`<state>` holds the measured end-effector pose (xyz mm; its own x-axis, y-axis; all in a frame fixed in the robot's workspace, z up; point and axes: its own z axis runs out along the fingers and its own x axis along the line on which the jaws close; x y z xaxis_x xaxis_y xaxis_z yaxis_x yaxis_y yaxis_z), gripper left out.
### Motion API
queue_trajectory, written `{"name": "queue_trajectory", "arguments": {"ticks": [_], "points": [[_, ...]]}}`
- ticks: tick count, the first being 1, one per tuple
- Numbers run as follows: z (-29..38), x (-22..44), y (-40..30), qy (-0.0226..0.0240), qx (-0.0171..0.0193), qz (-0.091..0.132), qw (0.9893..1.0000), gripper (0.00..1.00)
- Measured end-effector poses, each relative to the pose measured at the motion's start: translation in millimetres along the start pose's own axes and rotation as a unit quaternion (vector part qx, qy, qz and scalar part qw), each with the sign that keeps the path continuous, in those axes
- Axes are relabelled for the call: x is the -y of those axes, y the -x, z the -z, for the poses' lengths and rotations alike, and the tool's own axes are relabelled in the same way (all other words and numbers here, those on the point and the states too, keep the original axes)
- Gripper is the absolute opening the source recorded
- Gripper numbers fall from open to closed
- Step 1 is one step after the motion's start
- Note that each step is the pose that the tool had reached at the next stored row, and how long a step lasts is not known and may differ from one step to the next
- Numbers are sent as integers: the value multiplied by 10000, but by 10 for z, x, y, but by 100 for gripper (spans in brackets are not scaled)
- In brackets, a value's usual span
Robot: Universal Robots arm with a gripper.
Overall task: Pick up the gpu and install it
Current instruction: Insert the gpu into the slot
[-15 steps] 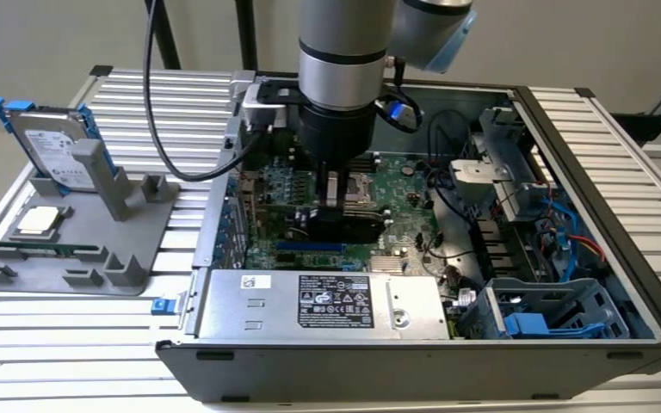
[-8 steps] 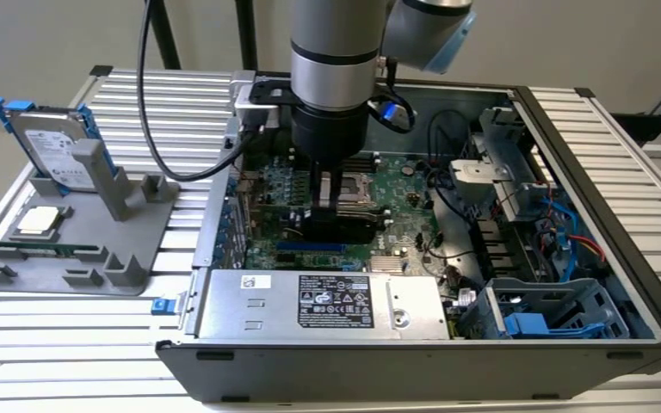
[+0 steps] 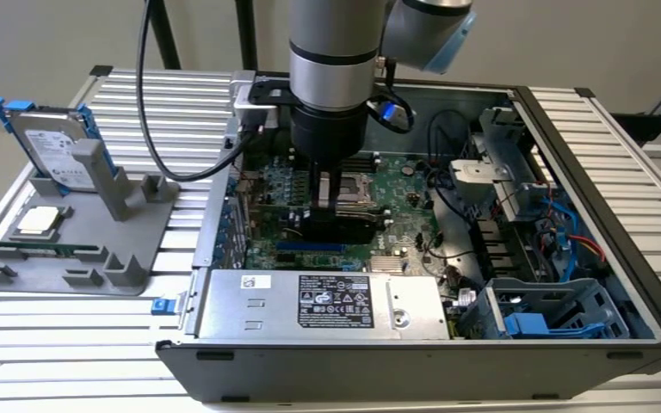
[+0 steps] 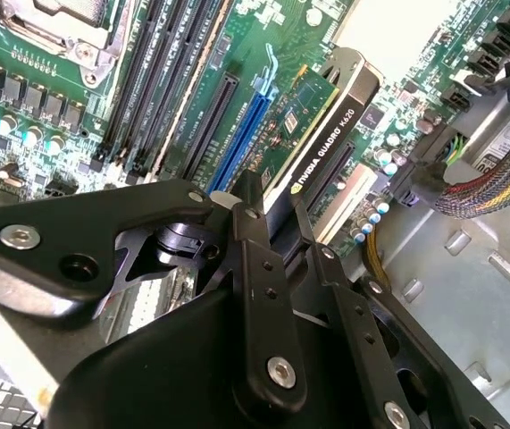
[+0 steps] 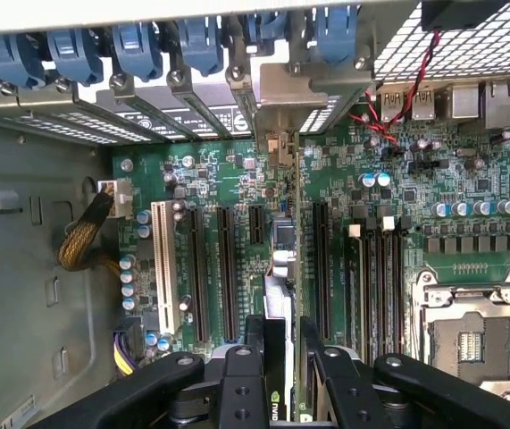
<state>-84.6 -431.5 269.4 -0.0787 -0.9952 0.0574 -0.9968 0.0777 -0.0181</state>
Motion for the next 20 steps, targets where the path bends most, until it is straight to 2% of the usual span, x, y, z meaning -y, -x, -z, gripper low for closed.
{"name": "queue_trajectory", "arguments": {"ticks": [12,20], "points": [[-6,-29,-11,0,0,0,10000,0],[-50,-80,-13,0,0,0,10000,0]]}}
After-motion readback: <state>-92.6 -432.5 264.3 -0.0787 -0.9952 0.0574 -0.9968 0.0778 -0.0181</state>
